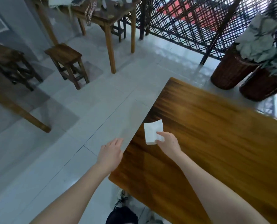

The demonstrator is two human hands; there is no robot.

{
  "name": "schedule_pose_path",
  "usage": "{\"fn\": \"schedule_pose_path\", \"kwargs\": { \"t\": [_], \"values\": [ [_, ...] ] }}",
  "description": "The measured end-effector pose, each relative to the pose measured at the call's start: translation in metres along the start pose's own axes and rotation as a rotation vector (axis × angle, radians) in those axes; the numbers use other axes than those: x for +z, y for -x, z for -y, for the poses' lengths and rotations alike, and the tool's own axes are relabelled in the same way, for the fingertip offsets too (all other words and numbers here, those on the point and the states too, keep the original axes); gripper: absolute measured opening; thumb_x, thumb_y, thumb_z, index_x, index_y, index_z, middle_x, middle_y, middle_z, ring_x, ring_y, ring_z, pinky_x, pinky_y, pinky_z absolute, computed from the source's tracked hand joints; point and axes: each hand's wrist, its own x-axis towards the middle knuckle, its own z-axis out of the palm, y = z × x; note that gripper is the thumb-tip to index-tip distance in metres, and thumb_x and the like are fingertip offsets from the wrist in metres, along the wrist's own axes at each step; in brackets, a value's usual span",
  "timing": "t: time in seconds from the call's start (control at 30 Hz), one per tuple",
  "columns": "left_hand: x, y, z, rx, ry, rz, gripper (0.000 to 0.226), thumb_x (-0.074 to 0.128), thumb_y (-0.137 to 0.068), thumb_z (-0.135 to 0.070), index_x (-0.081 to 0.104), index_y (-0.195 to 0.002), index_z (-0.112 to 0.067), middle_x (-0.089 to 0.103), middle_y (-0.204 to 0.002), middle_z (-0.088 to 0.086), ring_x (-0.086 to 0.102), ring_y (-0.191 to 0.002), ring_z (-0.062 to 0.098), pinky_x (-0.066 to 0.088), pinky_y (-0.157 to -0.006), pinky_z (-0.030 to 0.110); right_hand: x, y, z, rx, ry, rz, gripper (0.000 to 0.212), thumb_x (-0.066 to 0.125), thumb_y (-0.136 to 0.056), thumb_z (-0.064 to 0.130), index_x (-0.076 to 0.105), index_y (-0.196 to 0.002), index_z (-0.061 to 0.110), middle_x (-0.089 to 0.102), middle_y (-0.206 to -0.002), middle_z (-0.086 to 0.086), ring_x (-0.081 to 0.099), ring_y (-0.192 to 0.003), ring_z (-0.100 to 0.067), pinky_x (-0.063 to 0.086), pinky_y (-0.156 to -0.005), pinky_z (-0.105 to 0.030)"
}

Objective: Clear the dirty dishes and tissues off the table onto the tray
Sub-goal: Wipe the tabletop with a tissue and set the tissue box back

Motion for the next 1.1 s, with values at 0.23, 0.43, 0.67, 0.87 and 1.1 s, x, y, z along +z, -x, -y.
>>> {"fn": "schedule_pose_path", "kwargs": {
  "t": [0.23, 0.43, 0.67, 0.87, 1.1],
  "values": [
    [-0.007, -0.047, 0.013, 0.126, -0.004, 0.056, 0.053, 0.039, -0.099, -0.026, 0.023, -0.149, -0.02, 0.028, -0.156, -0.001, 0.036, -0.137, 0.018, 0.032, -0.109, 0.035, 0.006, -0.015, 0.027, 0.154, -0.158, -0.163, 0.045, 0.068, -0.086, 0.024, 0.052, -0.128, 0.025, 0.055, -0.131, 0.002, 0.056, -0.111, -0.015, 0.047, -0.088, -0.022],
    [0.011, -0.076, -0.001, 0.198, 0.07, 0.169, 0.078, 0.055, -0.09, -0.052, 0.016, -0.152, -0.025, 0.023, -0.158, -0.002, 0.029, -0.142, 0.02, 0.027, -0.114, 0.042, 0.002, -0.022, 0.029, 0.224, -0.195, -0.204, 0.026, 0.063, -0.089, 0.013, 0.057, -0.11, 0.027, 0.062, -0.115, 0.0, 0.052, -0.087, -0.006, 0.037, -0.062, -0.005],
    [0.033, -0.11, -0.035, 0.3, 0.102, 0.147, 0.102, 0.063, -0.077, -0.064, 0.004, -0.152, -0.026, 0.015, -0.16, -0.003, 0.019, -0.146, 0.019, 0.024, -0.117, 0.045, 0.001, -0.025, 0.027, 0.197, -0.162, -0.178, 0.023, 0.065, -0.088, 0.016, 0.06, -0.106, 0.029, 0.063, -0.115, 0.004, 0.05, -0.084, -0.002, 0.033, -0.06, -0.002],
    [0.042, -0.131, -0.048, 0.367, 0.168, 0.136, 0.104, 0.068, -0.072, -0.063, 0.011, -0.15, -0.026, 0.019, -0.157, -0.002, 0.02, -0.144, 0.019, 0.021, -0.116, 0.044, -0.007, -0.027, 0.028, 0.188, -0.171, -0.183, 0.024, 0.067, -0.086, 0.016, 0.061, -0.101, 0.033, 0.062, -0.114, 0.008, 0.048, -0.072, 0.005, 0.031, -0.05, 0.001],
    [0.05, -0.134, -0.045, 0.341, 0.191, 0.11, 0.093, 0.067, -0.07, -0.066, 0.022, -0.143, -0.031, 0.034, -0.148, -0.005, 0.035, -0.135, 0.017, 0.03, -0.112, 0.043, -0.024, -0.016, 0.029, 0.157, -0.206, -0.21, 0.024, 0.066, -0.087, 0.015, 0.063, -0.102, 0.033, 0.061, -0.111, 0.01, 0.048, -0.074, 0.008, 0.034, -0.054, 0.002]
  ]
}}
